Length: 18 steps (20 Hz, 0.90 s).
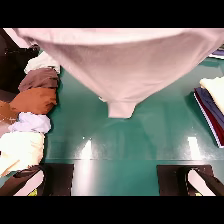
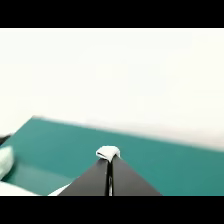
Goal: Fold the shirts.
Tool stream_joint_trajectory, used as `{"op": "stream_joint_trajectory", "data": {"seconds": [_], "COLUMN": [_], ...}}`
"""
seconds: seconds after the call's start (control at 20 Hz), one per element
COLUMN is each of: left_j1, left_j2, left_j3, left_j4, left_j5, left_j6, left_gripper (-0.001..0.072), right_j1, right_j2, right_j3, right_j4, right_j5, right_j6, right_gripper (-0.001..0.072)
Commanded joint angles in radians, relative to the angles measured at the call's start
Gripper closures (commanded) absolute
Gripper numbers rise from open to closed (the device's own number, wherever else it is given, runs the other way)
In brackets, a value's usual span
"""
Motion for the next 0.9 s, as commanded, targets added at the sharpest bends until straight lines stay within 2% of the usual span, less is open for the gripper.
{"op": "stream_joint_trajectory", "data": {"seconds": [0.0,0.25,0.4,0.55,0.65,0.7,0.85], "left_j1": [0.003,0.003,0.003,0.003,-0.015,-0.035,-0.097], "left_j2": [0.004,0.016,0.016,0.016,0.016,0.015,-0.006], "left_j3": [0.179,0.163,-0.040,-0.361,-0.626,-0.746,-1.068], "left_j4": [-0.112,-0.171,-0.167,-0.135,-0.060,-0.007,0.097], "left_j5": [-0.053,-0.169,-0.184,-0.181,-0.141,-0.100,0.126], "left_j6": [-0.013,-0.019,-0.043,-0.033,-0.008,0.003,0.032], "left_gripper": [0.0682,0.0683,0.0683,0.0682,0.0683,0.0683,0.0682], "right_j1": [-0.120,-0.210,-0.140,0.032,0.148,0.206,0.338], "right_j2": [0.055,-0.021,-0.087,-0.178,-0.249,-0.285,-0.374], "right_j3": [0.182,0.307,0.180,-0.005,-0.127,-0.180,-0.299], "right_j4": [-0.002,0.006,0.024,0.023,0.002,-0.055,-0.201], "right_j5": [0.000,0.120,0.206,0.286,0.296,0.284,0.224], "right_j6": [0.002,0.103,0.126,0.125,0.124,0.124,0.126], "right_gripper": [0.0703,0.0703,0.0703,0.0703,0.0703,0.0703,0.0703]}}
